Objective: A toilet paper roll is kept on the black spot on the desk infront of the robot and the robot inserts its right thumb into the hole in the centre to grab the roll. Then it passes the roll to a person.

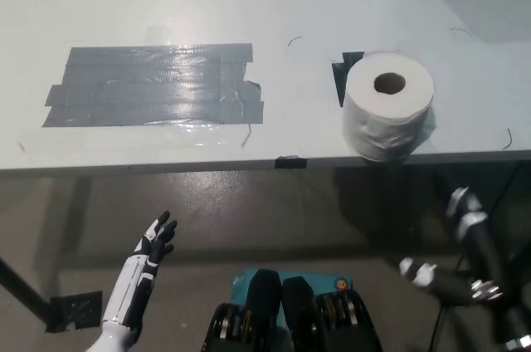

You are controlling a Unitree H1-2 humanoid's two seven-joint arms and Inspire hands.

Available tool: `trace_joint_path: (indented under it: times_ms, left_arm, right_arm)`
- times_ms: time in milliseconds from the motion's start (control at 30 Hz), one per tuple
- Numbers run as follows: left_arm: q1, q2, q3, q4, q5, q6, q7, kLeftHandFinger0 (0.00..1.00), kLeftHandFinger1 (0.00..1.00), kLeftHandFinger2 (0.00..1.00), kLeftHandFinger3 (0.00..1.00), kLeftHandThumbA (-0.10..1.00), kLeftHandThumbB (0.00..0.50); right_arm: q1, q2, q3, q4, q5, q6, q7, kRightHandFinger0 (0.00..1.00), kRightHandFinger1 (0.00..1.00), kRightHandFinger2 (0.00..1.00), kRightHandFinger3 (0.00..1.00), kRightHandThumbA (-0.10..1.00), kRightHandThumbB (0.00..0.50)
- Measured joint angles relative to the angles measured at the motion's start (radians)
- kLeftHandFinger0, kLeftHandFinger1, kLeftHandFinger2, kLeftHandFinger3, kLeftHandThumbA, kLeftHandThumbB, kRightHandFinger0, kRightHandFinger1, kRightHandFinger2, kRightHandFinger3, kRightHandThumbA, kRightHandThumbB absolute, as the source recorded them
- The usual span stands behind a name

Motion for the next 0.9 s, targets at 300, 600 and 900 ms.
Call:
trace_joint_path:
  times_ms: [300, 600, 900]
  left_arm:
    - [-0.001, -0.001, 0.000, 0.001, 0.000, 0.001, -0.005, 1.00, 1.00, 1.00, 1.00, 1.00, 0.182]
    - [-0.003, -0.001, 0.000, 0.002, 0.000, 0.002, -0.006, 1.00, 1.00, 1.00, 1.00, 1.00, 0.184]
    - [-0.007, -0.005, 0.000, 0.005, 0.000, 0.002, -0.006, 1.00, 1.00, 1.00, 1.00, 1.00, 0.183]
  right_arm:
    - [-0.291, -0.206, -0.081, -0.048, 0.052, 0.200, 0.038, 1.00, 1.00, 1.00, 1.00, 1.00, 0.371]
    - [-0.631, -0.333, 0.010, 0.235, 0.055, 0.350, 0.143, 1.00, 1.00, 1.00, 1.00, 0.89, 0.374]
    - [-0.964, -0.335, 0.261, 0.682, 0.014, 0.440, 0.323, 1.00, 1.00, 1.00, 1.00, 1.00, 0.348]
